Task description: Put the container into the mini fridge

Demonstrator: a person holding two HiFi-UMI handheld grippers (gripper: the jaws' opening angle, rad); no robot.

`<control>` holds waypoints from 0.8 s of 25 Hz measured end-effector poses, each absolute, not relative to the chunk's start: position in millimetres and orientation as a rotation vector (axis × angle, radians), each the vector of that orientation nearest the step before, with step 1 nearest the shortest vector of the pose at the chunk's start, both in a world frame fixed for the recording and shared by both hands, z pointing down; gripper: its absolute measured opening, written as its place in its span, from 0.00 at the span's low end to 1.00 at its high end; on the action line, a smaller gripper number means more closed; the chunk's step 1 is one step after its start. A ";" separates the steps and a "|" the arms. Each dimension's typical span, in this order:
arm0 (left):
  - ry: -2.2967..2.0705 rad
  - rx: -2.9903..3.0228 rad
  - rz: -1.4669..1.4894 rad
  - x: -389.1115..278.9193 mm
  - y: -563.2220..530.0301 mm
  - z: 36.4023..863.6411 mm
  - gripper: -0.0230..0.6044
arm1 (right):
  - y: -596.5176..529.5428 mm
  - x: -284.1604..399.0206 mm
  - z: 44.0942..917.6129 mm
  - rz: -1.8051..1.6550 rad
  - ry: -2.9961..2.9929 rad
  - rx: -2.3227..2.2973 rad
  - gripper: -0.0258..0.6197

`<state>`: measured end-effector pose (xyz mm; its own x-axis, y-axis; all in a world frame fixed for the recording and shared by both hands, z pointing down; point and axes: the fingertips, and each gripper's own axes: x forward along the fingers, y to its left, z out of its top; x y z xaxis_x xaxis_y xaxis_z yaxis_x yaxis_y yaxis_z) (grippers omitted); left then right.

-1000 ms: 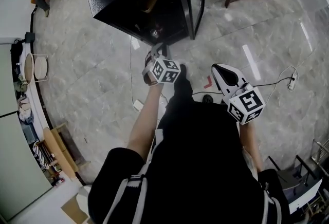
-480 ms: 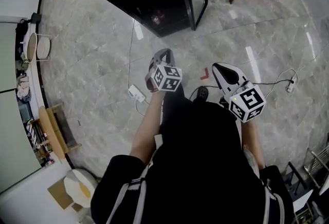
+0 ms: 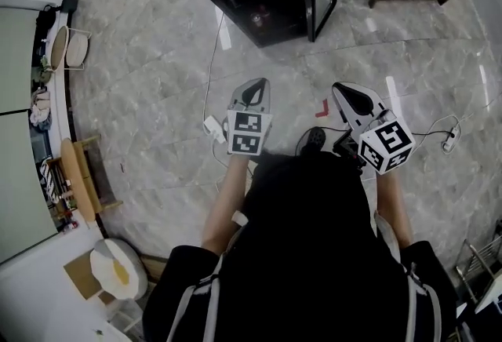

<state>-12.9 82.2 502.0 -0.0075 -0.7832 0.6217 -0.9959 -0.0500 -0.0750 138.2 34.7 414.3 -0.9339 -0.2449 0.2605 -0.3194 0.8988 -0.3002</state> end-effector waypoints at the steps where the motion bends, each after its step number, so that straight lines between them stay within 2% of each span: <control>1: -1.849 1.903 0.695 -14.9 89.3 491.0 0.09 | 37.5 133.4 413.2 0.499 -2.852 0.421 0.07; 10: -1.901 2.098 0.243 -16.9 132.9 394.2 0.09 | 58.1 108.1 400.9 0.437 -2.876 0.386 0.07; 20: -1.839 2.205 0.202 -5.1 141.0 370.8 0.09 | 64.8 132.4 380.0 0.437 -2.931 0.533 0.07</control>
<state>-5.1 141.0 370.8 0.1877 -0.9439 0.2718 -0.9804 -0.1629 0.1111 132.4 64.8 380.0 -0.9291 -0.3243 0.1775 -0.3620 0.8956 -0.2587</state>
